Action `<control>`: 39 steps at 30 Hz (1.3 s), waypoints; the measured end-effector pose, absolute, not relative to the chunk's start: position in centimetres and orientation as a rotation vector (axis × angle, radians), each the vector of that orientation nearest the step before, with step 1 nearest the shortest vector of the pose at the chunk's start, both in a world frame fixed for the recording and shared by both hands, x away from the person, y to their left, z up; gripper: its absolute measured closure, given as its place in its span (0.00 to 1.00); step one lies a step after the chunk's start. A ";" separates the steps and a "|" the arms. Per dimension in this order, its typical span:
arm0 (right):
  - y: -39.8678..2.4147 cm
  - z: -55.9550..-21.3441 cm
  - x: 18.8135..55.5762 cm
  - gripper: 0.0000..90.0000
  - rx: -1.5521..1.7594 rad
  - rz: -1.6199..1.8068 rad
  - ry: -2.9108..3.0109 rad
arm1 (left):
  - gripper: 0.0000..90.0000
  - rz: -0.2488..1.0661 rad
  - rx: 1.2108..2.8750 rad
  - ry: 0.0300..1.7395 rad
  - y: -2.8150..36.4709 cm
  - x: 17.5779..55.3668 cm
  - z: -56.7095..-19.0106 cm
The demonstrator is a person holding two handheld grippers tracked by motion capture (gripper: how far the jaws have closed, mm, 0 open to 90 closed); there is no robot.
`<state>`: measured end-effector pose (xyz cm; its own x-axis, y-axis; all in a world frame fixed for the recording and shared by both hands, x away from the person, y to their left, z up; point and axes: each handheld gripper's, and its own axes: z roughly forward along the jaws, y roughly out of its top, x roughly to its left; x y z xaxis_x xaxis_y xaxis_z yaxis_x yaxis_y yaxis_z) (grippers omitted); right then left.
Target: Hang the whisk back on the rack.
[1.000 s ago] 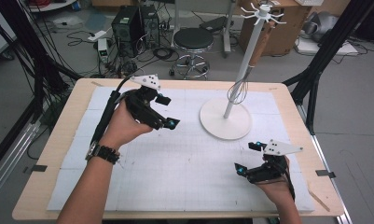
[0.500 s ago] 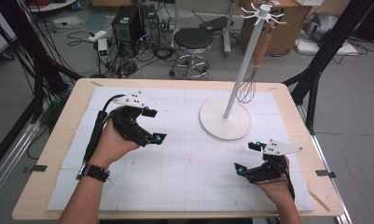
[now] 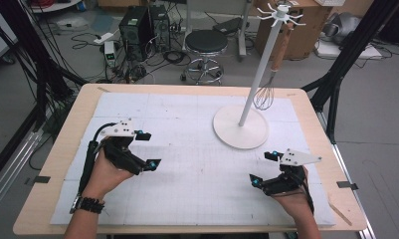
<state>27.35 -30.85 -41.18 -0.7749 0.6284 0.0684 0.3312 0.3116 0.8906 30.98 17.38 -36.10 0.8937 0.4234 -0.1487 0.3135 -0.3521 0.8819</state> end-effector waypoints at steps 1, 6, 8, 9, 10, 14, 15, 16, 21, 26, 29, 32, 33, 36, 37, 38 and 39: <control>-30.8 -41.2 27.3 0.00 0.868 1.448 2.291 | 0.02 0.132 1.962 0.541 17.5 30.8 -36.3; -30.9 -41.1 27.1 0.00 0.865 1.451 2.290 | 0.02 0.137 1.940 0.532 18.2 29.6 -37.3; -30.9 -41.1 27.1 0.00 0.871 1.455 2.290 | 0.02 0.141 1.936 0.544 18.5 29.4 -37.9; -30.9 -41.1 27.1 0.00 0.869 1.453 2.291 | 0.02 0.139 1.935 0.547 18.6 29.3 -38.1; -30.9 -41.1 27.0 0.00 0.875 1.454 2.290 | 0.02 0.137 1.931 0.548 18.8 29.2 -38.5; -31.2 -41.1 27.1 0.00 0.878 1.457 2.278 | 0.02 0.131 1.931 0.559 19.0 28.9 -39.5; -31.2 -41.1 27.2 0.00 0.881 1.460 2.276 | 0.02 0.128 1.932 0.556 18.9 28.8 -39.6; -31.2 -41.1 27.2 0.00 0.882 1.461 2.278 | 0.02 0.116 1.926 0.547 18.9 28.7 -39.7; -31.0 -41.2 27.4 0.00 0.877 1.447 2.288 | 0.02 0.124 1.930 0.545 18.7 28.8 -39.8; -30.8 -41.1 27.2 0.00 0.878 1.439 2.292 | 0.02 0.122 1.918 0.557 19.2 28.8 -39.9; -30.8 -41.1 27.1 0.00 0.874 1.433 2.292 | 0.02 0.120 1.911 0.558 19.3 28.8 -39.9; -30.9 -41.1 27.0 0.00 0.882 1.440 2.291 | 0.02 0.118 1.911 0.556 19.3 28.8 -39.9; -30.9 -41.1 27.0 0.00 0.881 1.441 2.291 | 0.02 0.117 1.909 0.559 19.3 28.8 -39.9; -31.1 -41.3 26.9 0.00 0.885 1.440 2.288 | 0.02 0.123 1.906 0.568 19.4 28.9 -39.9; -31.1 -41.3 26.8 0.00 0.889 1.441 2.287 | 0.02 0.119 1.906 0.568 19.3 28.9 -39.9; -31.2 -41.3 26.7 0.00 0.895 1.445 2.287 | 0.02 0.121 1.911 0.569 19.3 28.9 -39.9; -31.1 -41.3 26.7 0.00 0.896 1.452 2.286 | 0.02 0.121 1.912 0.572 19.3 28.9 -40.0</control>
